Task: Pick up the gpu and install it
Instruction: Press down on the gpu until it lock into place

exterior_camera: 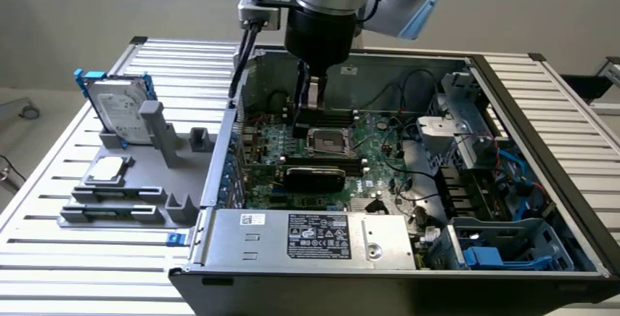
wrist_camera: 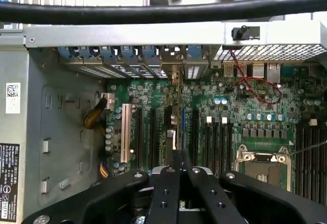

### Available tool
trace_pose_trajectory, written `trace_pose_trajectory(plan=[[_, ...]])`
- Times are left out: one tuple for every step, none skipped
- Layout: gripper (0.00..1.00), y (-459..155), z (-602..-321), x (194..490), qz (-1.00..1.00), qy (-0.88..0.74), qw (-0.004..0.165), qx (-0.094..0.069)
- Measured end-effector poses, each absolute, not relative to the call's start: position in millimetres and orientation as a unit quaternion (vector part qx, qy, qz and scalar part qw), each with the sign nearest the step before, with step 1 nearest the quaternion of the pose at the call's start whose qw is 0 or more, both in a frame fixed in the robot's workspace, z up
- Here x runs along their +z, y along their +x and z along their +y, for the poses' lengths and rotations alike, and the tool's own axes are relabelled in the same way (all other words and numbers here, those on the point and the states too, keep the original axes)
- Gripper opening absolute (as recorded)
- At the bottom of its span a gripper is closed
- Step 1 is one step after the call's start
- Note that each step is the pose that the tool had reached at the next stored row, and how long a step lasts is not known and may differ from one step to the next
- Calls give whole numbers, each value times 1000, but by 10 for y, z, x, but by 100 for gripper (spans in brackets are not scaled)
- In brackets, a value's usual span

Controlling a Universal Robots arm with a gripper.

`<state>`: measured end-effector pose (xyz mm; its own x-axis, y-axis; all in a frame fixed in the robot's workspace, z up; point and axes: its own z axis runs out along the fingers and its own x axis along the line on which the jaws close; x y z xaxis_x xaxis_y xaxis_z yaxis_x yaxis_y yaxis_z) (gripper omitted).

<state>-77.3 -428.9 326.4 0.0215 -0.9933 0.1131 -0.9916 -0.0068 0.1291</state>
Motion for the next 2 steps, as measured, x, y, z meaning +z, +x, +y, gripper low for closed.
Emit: trace_pose_trajectory(plan=[[11,-773,-4289,3264,-699,709,86,-5],[11,-772,-4289,3264,-699,709,86,-5]])
